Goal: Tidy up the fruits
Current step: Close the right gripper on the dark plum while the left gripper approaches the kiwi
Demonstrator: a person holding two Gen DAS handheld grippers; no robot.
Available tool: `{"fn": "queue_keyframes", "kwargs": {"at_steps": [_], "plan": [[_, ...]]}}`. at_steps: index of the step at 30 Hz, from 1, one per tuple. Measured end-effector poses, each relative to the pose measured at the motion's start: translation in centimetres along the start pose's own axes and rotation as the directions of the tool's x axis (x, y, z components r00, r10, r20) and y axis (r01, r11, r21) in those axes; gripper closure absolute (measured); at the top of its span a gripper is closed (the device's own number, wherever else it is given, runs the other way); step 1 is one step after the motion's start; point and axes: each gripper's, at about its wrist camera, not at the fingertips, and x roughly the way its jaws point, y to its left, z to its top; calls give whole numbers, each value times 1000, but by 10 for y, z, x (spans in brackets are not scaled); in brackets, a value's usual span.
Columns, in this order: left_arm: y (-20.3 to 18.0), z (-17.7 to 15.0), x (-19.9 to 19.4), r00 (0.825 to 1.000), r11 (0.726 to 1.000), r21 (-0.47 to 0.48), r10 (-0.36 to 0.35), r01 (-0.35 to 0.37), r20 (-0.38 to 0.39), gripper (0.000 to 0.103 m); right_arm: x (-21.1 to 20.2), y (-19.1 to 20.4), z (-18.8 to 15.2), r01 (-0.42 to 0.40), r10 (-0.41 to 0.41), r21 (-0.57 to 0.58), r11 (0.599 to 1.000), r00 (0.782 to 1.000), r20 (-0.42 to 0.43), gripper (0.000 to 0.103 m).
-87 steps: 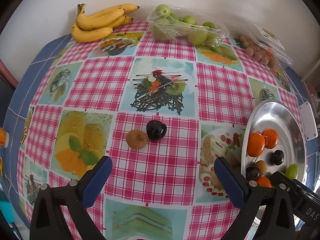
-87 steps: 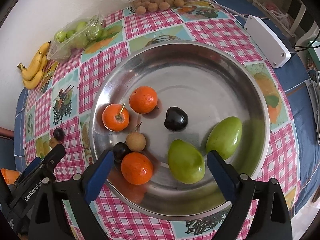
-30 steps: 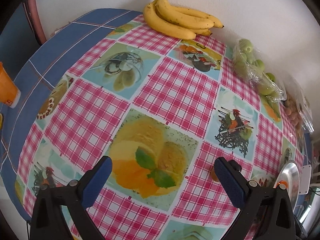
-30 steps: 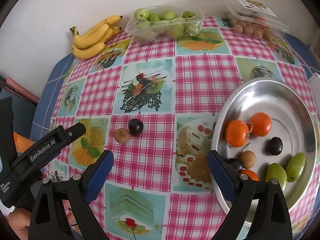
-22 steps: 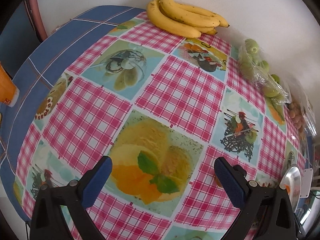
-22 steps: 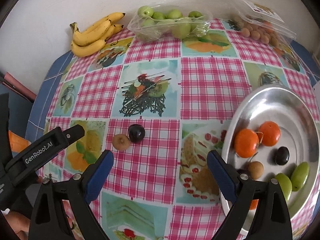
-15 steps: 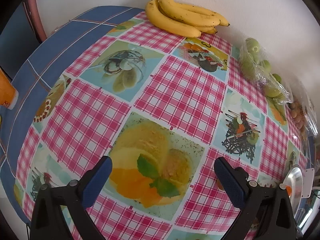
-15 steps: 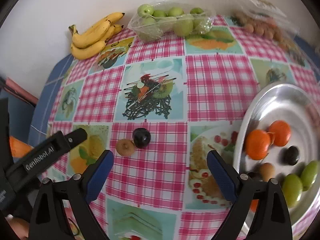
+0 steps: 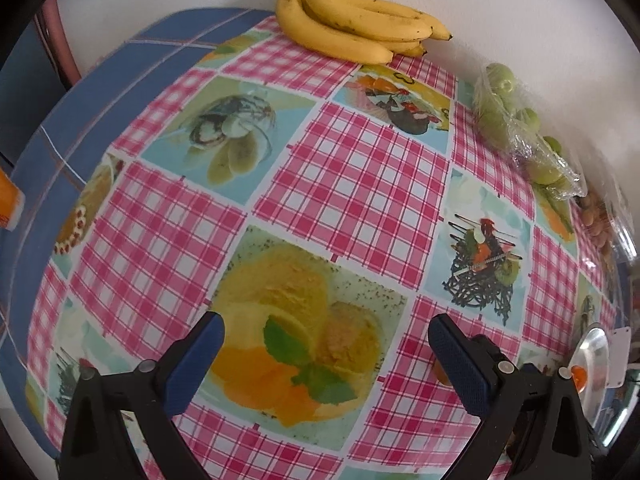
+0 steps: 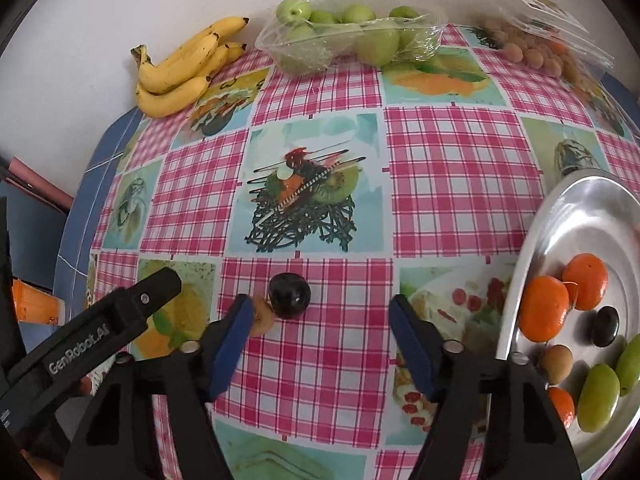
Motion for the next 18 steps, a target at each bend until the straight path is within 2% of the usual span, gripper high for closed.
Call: {"fn": "queue_keyframes", "kwargs": {"at_steps": [6, 10, 15, 18], "plan": [[0, -1, 3, 1000, 1000, -5, -29, 29, -11, 1, 6, 5, 3, -21, 21, -8, 1000, 1000, 2, 59], [1, 0, 2, 999, 998, -17, -54, 54, -9, 3, 9, 10, 5, -35, 35, -13, 999, 999, -1, 64], [2, 0, 4, 997, 997, -34, -73, 72, -16, 7, 13, 13, 4, -60, 60, -19, 998, 998, -13, 77], [5, 0, 3, 995, 994, -50, -93, 92, -20, 9, 12, 15, 4, -72, 72, -19, 997, 997, -9, 78]]}}
